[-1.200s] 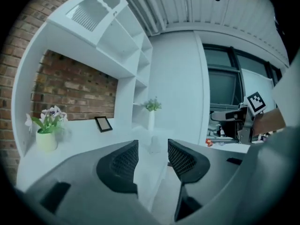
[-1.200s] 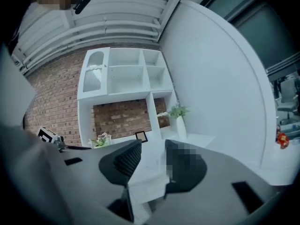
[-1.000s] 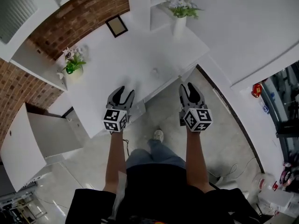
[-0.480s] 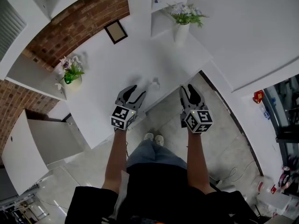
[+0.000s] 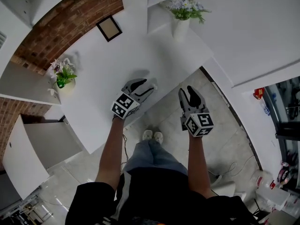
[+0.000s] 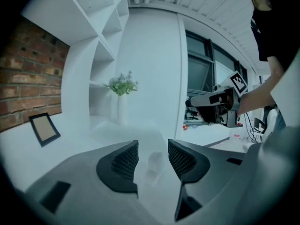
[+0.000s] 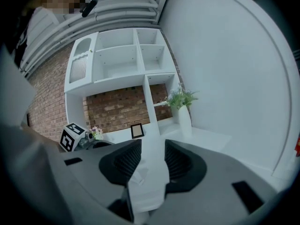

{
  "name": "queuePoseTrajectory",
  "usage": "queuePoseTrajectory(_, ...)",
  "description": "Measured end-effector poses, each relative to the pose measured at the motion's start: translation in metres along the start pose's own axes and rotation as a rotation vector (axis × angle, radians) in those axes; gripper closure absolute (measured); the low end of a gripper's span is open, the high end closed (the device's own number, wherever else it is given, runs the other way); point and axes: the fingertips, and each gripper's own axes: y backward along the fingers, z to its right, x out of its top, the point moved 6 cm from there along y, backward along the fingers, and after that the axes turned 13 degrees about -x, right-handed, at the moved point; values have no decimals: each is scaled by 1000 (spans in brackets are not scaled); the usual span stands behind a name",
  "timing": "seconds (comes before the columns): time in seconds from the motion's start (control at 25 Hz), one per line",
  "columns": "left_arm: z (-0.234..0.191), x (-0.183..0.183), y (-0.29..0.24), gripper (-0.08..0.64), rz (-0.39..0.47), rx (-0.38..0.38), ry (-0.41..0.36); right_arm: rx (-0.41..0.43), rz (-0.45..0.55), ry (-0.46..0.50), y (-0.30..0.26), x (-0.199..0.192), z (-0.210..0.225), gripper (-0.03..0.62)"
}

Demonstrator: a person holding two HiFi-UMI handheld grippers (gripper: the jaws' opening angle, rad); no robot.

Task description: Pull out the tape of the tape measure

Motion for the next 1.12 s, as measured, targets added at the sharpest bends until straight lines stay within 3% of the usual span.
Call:
queuePoseTrajectory(0.32,-15,-30,-40,385,-94,-168,16,16,-70,-16,-12,-28,11,457)
queuePoseTrajectory(0.6,-13,-31,-43,461,-103,-231,-6,46,-99,-16,-16,-37,9,457)
queuePoseTrajectory(0.8,-6,-27,-35,469,-72,-244,15,78,-111,4,-18,-38,5,457)
queuePoseTrajectory(0.96,1,-13,-27,469,-50,-234,-13,149,-125,59,-21,-34,-6,457)
queuePoseTrajectory(1.12,13,7,-16,469,-43,-240,-67,277,-154,172,-27,-27,-25,457)
